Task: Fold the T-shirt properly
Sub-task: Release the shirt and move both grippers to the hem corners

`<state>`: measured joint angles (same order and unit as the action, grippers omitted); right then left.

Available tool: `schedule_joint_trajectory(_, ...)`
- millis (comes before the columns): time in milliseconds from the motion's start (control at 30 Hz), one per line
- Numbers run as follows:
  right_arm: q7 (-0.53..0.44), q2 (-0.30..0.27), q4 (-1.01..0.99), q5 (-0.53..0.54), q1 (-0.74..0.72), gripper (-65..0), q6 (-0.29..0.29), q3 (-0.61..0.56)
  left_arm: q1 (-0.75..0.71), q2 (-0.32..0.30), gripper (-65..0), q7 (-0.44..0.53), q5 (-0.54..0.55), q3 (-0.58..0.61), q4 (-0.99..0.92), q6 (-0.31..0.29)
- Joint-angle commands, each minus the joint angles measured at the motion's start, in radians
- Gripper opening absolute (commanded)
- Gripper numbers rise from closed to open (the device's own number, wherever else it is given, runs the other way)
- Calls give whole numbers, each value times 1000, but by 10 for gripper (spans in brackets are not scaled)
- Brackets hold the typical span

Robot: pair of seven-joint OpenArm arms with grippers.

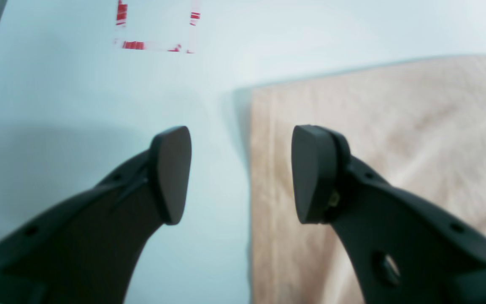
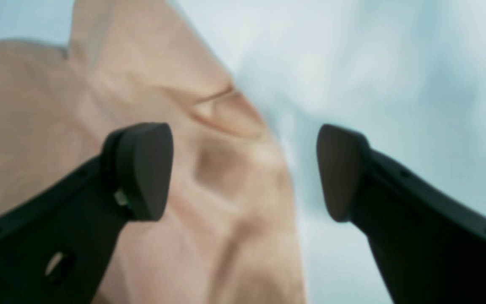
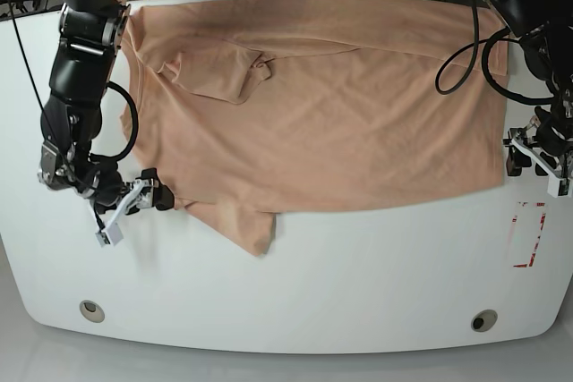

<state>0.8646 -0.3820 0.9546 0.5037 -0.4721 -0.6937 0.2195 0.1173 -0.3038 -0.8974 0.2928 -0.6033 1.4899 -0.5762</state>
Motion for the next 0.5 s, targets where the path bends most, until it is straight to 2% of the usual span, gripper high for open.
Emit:
schedule_joint_trajectory(0, -91, -19, -82, -27, -92, -141, -4, -44, 15, -18, -299, 19, 13, 15, 13, -3)
schedule_joint_trajectory(233, -284, 13, -374, -176, -222, -141, -4, -93, -6, -18, -299, 19, 13, 16, 13, -3)
schedule_joint_trajectory(333, -308, 18, -402, -211, -224, -141, -4, -94, -5, -18, -299, 21, 4, 16, 12, -3)
schedule_joint_trajectory(467, -270, 47, -400, -210, -219, -143, -4, -94, 2, -11, -294, 70, -76, 16, 10, -3)
